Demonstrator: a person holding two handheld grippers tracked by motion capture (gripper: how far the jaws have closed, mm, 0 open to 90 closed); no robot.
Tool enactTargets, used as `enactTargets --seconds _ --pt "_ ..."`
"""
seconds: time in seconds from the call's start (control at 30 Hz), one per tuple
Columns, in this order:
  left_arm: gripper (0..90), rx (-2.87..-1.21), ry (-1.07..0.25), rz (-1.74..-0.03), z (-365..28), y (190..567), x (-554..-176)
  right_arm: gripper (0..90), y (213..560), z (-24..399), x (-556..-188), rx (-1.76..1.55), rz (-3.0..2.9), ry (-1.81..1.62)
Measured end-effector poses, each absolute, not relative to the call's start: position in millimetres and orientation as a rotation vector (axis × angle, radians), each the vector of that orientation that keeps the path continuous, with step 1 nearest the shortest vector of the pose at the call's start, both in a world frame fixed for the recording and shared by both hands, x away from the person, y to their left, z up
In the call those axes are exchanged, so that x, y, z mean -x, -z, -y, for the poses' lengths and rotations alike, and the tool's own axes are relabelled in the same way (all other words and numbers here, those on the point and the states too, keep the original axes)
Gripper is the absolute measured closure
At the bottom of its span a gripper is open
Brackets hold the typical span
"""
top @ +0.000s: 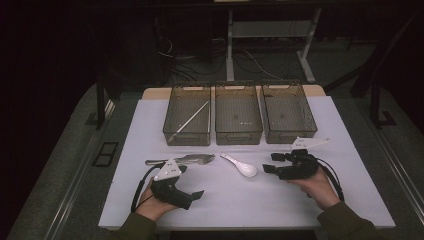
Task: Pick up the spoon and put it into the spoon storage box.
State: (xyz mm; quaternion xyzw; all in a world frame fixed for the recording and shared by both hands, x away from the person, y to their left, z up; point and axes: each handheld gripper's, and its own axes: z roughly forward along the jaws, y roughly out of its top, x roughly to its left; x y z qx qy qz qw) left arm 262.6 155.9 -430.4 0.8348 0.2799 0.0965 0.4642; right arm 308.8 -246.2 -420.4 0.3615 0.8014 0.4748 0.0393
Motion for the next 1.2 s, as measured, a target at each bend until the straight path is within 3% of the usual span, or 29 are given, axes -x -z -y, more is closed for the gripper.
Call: enactTargets --seconds 0.7,1.2 --pt "0.0 -2.058 -0.230 -0.660 -156 434 -267 43.5 447 190 -332 -1.046 -2.628 -1.314" --pt "0.0 -2.070 -0.226 -0.652 -154 435 -266 60.1 450 179 -322 -0.868 -2.691 -1.158"
